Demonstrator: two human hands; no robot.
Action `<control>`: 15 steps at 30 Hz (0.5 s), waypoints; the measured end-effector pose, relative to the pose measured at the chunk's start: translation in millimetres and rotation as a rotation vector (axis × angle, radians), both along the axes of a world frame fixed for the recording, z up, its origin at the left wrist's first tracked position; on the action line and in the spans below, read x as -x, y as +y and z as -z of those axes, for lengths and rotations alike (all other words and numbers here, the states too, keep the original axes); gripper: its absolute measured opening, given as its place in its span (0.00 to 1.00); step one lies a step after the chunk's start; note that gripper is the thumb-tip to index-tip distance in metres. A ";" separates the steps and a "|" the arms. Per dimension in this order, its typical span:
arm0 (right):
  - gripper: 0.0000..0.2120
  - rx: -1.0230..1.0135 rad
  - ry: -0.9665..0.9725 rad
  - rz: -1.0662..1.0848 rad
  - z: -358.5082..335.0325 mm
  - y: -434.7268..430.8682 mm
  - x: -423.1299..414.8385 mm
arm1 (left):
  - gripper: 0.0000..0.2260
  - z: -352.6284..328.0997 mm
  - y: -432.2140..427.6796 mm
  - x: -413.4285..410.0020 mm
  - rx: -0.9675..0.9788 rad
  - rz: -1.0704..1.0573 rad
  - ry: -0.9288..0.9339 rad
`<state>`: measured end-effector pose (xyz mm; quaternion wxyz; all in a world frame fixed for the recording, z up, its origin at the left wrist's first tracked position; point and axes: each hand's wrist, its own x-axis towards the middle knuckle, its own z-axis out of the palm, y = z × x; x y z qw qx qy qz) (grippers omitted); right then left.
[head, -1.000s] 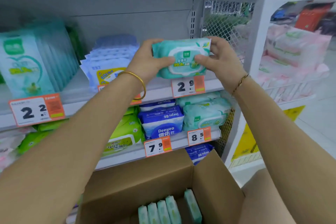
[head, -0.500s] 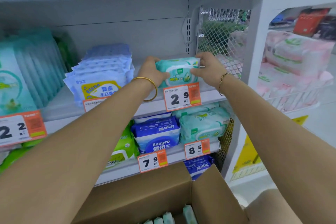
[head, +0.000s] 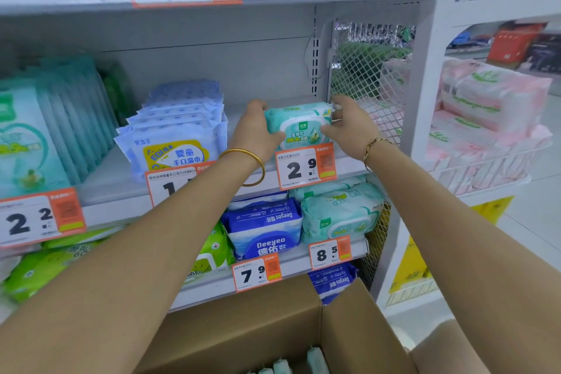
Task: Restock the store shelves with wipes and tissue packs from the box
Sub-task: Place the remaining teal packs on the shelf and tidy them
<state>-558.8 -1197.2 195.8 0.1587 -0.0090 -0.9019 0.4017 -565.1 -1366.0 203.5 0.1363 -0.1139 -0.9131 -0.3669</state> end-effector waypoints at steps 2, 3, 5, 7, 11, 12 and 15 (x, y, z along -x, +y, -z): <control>0.27 -0.017 0.082 0.059 0.7 -1.4 -11.8 | 0.25 4.1 -2.2 -10.6 0.003 -0.027 0.113; 0.25 0.000 0.171 0.095 3.1 -3.5 -22.6 | 0.24 8.1 -4.8 -21.3 -0.011 -0.025 0.223; 0.21 0.096 0.402 0.147 15.5 -12.9 -56.5 | 0.22 27.1 -11.0 -51.0 -0.076 0.037 0.451; 0.17 0.120 0.514 0.149 46.8 -29.0 -96.6 | 0.19 66.2 -18.6 -83.8 -0.102 0.125 0.484; 0.16 -0.028 0.110 -0.027 146.7 -58.8 -139.6 | 0.15 175.7 -43.6 -127.7 0.032 0.206 0.110; 0.16 -0.084 -0.040 -0.067 170.1 -63.0 -141.0 | 0.15 200.1 -50.7 -133.8 0.084 0.200 0.017; 0.17 -0.325 -0.553 -0.176 230.4 -75.4 -136.0 | 0.14 248.0 -68.1 -143.6 0.197 0.182 -0.195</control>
